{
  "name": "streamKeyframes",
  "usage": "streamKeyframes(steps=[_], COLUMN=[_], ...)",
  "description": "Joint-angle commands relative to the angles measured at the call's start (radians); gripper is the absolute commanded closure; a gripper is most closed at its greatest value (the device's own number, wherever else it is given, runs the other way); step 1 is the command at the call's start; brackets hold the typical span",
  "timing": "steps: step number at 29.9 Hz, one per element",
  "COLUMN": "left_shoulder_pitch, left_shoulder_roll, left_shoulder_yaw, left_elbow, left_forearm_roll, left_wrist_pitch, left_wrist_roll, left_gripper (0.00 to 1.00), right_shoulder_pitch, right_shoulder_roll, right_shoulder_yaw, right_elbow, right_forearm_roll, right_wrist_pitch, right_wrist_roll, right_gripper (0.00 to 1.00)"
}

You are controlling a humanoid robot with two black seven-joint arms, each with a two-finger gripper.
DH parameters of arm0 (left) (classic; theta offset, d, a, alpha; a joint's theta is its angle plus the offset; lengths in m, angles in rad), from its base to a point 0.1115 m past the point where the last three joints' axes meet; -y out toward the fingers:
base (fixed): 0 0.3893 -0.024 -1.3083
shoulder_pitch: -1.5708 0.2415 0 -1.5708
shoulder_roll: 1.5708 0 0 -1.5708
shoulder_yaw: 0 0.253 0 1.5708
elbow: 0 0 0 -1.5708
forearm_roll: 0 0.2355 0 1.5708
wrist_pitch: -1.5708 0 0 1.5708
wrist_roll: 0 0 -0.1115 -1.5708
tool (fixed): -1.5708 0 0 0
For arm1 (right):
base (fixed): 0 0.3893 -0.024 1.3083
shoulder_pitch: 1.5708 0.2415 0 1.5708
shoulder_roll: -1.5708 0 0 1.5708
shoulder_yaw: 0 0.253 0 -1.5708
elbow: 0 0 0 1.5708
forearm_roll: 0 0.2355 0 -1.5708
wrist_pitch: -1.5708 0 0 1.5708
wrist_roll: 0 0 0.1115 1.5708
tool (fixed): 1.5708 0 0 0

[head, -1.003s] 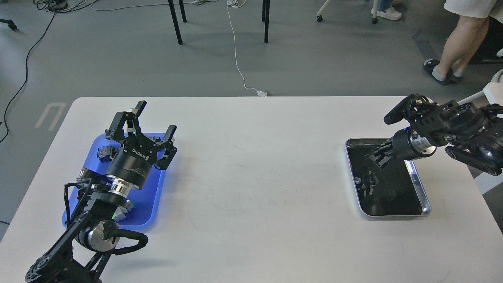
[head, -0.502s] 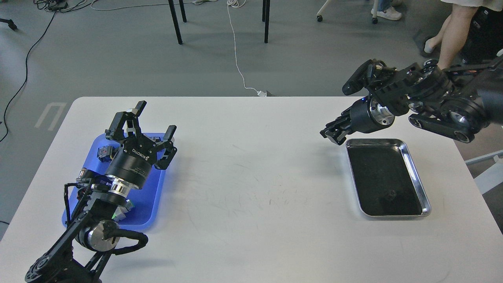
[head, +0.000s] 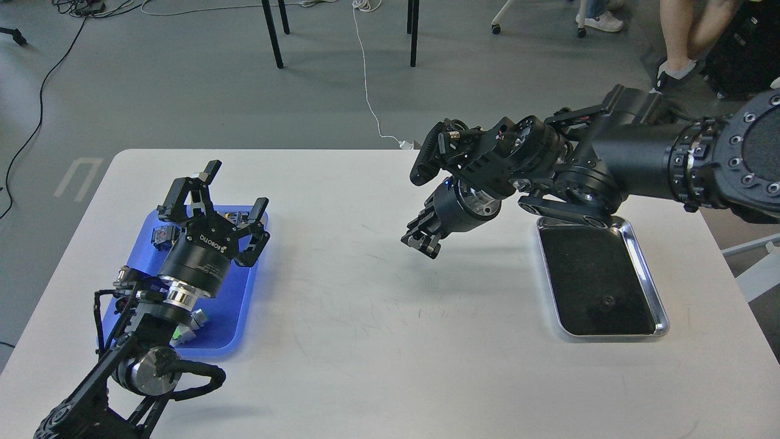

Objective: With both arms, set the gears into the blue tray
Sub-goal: 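Lift the black gear and carry it toward the table center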

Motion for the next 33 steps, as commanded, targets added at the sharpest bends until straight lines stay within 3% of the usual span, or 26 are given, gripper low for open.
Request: streamKeyframes(steps=[1,22,33], left_shoulder_pitch=[0.006,0.024,0.029], left_shoulder_roll=[0.005,0.013,0.011], left_shoulder_yaw=[-0.002,-0.013,-0.017], left_elbow=[-0.002,-0.01,-0.01], left_forearm_roll=[0.0,0.0,0.0], left_wrist_pitch=[0.0,0.0,0.0], left_wrist_roll=[-0.001,-0.001,-0.001], left_gripper=[0.02,0.02,0.02], right_shoulder_pitch=[-0.002,-0.077,-0.118], right_shoulder_roll=[0.001,0.001,0.001], right_shoulder_yaw=[-0.037,-0.12,-0.124], right_elbow=[0.005,0.074,0.064], right_forearm_roll=[0.031,0.053,0.054], right_wrist_pitch=[-0.046,-0.193,-0.204], right_wrist_roll=[0.0,0.0,0.0], right_gripper=[0.82,0.79,0.78])
